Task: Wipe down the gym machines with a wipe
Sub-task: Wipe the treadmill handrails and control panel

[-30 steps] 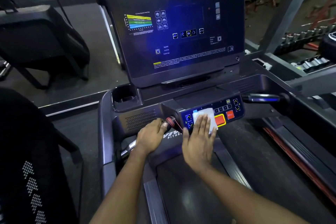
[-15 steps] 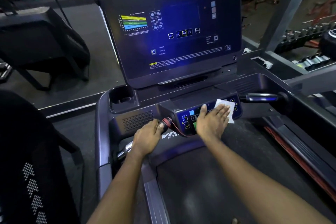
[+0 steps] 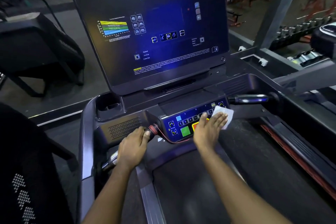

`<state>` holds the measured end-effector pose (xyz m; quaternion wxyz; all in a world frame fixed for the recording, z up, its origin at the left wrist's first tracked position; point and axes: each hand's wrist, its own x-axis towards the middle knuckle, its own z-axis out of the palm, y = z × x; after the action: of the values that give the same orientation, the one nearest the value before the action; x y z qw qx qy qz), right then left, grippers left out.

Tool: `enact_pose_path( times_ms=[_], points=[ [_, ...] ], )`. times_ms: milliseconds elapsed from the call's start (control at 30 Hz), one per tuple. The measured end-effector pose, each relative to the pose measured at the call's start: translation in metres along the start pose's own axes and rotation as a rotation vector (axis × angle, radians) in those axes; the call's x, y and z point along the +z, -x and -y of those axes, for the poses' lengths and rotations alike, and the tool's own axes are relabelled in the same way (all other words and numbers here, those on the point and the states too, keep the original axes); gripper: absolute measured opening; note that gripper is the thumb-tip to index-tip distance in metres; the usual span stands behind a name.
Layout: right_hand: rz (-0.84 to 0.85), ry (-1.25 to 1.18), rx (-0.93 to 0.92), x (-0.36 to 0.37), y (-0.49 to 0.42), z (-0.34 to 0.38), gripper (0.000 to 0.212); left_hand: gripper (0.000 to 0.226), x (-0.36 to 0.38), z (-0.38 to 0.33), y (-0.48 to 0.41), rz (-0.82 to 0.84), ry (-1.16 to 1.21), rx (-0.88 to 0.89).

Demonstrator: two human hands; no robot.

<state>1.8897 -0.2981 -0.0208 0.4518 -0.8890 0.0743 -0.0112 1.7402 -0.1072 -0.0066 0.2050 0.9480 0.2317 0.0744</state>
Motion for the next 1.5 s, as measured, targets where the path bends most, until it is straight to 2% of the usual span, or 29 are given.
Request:
enact_pose_path(
  times_ms=[67,167,300,433,533,633,700,867,933,1000,1100,1233,1367,1433,1500],
  points=[
    [-0.001,-0.059,0.000,0.009,0.015,-0.009,0.069,0.025,0.002,0.000,0.000,-0.013,0.002,0.000],
    [0.008,-0.104,0.005,0.005,-0.010,-0.012,0.064,0.027,0.001,0.000,0.000,-0.010,0.018,-0.005],
    [-0.049,-0.216,0.128,-0.009,-0.045,-0.005,0.064,0.026,0.002,0.003,-0.002,0.031,0.019,0.003],
    [-0.007,-0.274,0.091,-0.001,-0.002,-0.007,0.068,0.025,0.002,0.005,-0.003,0.034,0.026,-0.006],
    [0.030,-0.256,0.054,0.003,0.024,-0.016,0.068,0.025,0.002,0.004,-0.004,0.034,0.023,-0.002],
    [0.016,-0.129,0.028,-0.002,0.006,-0.007,0.066,0.027,0.002,0.004,-0.003,0.031,0.029,-0.001],
    [0.050,-0.070,-0.045,-0.001,0.002,0.005,0.065,0.027,0.001,0.003,-0.003,0.034,0.035,-0.002],
    [0.202,0.015,-0.486,0.028,0.084,0.000,0.078,0.028,-0.001,0.002,-0.001,0.037,0.035,-0.002],
    [0.257,0.092,-0.566,0.037,0.123,-0.016,0.075,0.029,-0.001,0.001,-0.001,0.045,0.034,-0.009],
    [0.256,0.115,-0.568,0.041,0.142,-0.024,0.073,0.029,-0.001,-0.001,-0.002,0.050,0.039,-0.008],
    [0.242,0.036,-0.440,0.047,0.145,-0.023,0.079,0.028,-0.002,0.000,-0.002,0.062,0.043,-0.012],
    [0.270,-0.297,-0.189,0.059,0.149,-0.009,0.099,0.028,-0.001,0.002,-0.002,0.072,0.046,-0.015],
    [0.305,-0.596,0.166,0.064,0.160,0.025,0.118,0.027,0.000,0.007,-0.005,0.075,0.061,0.005],
    [0.227,-0.801,0.300,0.065,0.153,0.036,0.115,0.030,0.000,0.008,-0.006,0.096,0.086,0.006],
    [0.118,-1.014,0.451,0.065,0.134,0.042,0.099,0.037,-0.002,0.008,-0.007,0.110,0.097,0.002]
  ],
)
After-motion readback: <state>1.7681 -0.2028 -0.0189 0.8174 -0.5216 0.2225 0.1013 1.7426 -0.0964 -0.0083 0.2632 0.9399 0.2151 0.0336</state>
